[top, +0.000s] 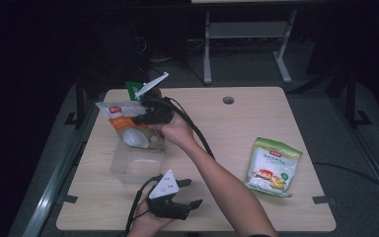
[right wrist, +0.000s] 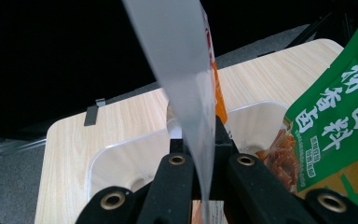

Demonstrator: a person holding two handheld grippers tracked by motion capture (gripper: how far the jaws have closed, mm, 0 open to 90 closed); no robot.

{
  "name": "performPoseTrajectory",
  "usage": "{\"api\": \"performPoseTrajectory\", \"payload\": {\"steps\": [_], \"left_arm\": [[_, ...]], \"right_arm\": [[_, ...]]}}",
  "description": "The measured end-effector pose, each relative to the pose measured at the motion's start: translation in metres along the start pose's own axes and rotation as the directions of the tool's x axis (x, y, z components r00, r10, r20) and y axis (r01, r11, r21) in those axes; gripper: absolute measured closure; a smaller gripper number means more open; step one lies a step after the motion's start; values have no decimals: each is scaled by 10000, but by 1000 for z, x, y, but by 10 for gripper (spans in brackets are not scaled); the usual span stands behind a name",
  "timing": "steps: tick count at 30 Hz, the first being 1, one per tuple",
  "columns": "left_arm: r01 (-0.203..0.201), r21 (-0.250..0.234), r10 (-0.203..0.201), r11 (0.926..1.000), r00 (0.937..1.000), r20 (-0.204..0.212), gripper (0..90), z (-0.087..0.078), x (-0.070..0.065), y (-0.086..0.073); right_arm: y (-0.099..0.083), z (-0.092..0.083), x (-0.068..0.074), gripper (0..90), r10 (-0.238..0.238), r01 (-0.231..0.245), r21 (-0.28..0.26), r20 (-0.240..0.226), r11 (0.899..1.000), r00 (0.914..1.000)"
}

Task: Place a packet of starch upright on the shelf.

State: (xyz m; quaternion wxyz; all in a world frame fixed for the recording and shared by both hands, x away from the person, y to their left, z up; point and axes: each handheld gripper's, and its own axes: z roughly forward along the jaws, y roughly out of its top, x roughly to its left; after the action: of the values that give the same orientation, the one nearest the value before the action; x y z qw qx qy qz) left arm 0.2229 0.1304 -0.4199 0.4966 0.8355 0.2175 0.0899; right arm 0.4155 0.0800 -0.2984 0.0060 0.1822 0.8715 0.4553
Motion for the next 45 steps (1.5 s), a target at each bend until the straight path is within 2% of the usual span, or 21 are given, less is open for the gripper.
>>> {"api": "performPoseTrajectory", "payload": {"steps": [6,12,16,22,27,35,39,44,45], "left_arm": [[137,-36,-137,9999,9999,13,300,0,-1,0],[32,26,-32,10000,10000,17,299,1,-1,0],[165,-79,-165,9998,9999,7,300,1,-1,-1],[162,-100,-162,9998,9999,16,299,0,-1,-1],[184,-27,-184,9998,9998,25,299,1,-2,-1],[169,18,-169,9999,9998,79,299,0,-6,-2],[116,106,-117,9999,9998,140,299,2,-9,-4],[-205,243,200,9995,9996,193,299,2,-9,-3],[-132,195,128,9997,9997,202,299,2,-9,-3]], "right_arm": [[1,-1,3,900,-7,7,-55,-26,10000,10000],[1,-3,2,899,50,-51,-79,-78,10000,10000],[1,0,2,899,-13,13,-54,-57,10000,10000],[3,-3,8,899,-189,188,-87,-115,9998,9998],[3,-4,16,899,-203,197,-151,-388,9997,9990],[-5,8,26,899,35,-49,-140,-971,9999,9953],[-12,17,29,899,47,-43,42,-1054,10000,9944],[-24,28,26,899,446,-437,106,-1183,9990,9920],[-27,30,25,899,593,-581,130,-1227,9982,9907]]}}
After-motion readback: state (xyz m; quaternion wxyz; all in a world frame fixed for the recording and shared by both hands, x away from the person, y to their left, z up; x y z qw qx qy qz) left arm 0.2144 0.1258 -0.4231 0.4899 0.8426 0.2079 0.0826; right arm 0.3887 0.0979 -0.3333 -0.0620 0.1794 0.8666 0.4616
